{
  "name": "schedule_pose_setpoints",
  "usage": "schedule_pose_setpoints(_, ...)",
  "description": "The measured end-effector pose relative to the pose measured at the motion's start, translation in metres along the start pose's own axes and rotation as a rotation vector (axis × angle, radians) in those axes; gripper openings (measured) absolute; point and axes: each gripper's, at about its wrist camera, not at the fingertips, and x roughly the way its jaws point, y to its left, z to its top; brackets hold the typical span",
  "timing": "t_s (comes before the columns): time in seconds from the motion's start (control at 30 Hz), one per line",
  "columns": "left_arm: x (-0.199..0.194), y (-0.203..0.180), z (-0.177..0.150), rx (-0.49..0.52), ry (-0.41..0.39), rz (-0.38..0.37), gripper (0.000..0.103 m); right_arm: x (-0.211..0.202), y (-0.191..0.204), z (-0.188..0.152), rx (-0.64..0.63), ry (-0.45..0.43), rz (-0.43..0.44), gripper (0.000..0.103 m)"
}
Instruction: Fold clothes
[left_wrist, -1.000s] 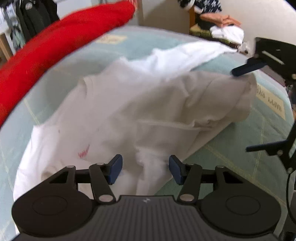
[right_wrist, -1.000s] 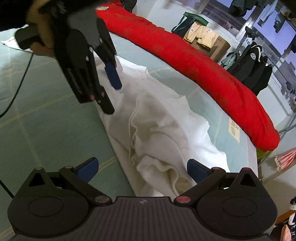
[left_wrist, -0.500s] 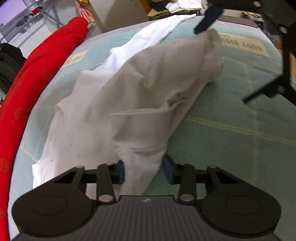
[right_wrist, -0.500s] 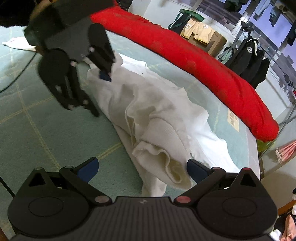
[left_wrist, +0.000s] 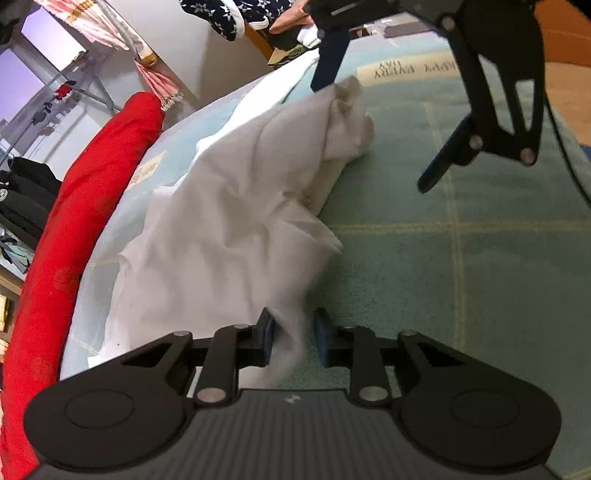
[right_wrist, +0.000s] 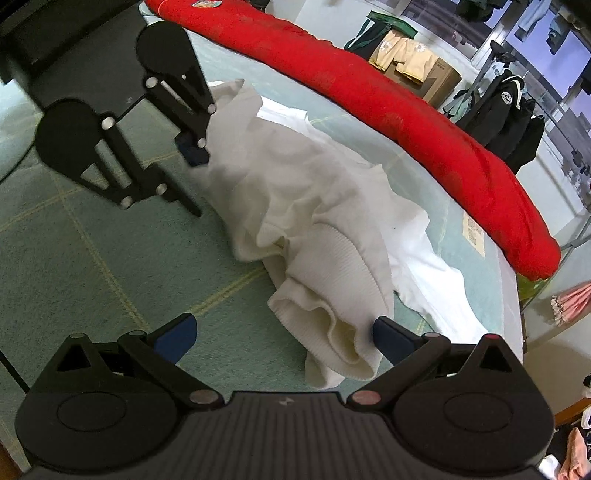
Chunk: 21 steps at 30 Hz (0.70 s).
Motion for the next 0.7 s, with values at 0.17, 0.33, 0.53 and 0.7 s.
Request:
schedule_pose_setpoints(0.17,0.012,0.006,0.009,-0.013,-0.011,0.01,0.014,0.002,0.004,0.002,-0.003,0.003,0.0,0.103)
schedule_pose_setpoints(0.33,0.001,0.001,0.007,0.031,-0.027,0.007,0.006,-0.002,0.004,0.0,-0.005,0.001,0.002,0.103)
schedule_pose_setpoints(0.53,-0.037,-0.014,-0.007,0.141,-0.002,-0.055,0.006,-0.013,0.004,-0.004,-0.011,-0.02,0.015,0.103)
schedule_pose_setpoints(0.7,-0.061,-0.027,-0.018,0.154,0.048,-0.138,0.006,-0.022,0.005,-0.012,-0.006,-0.008,0.05,0.103)
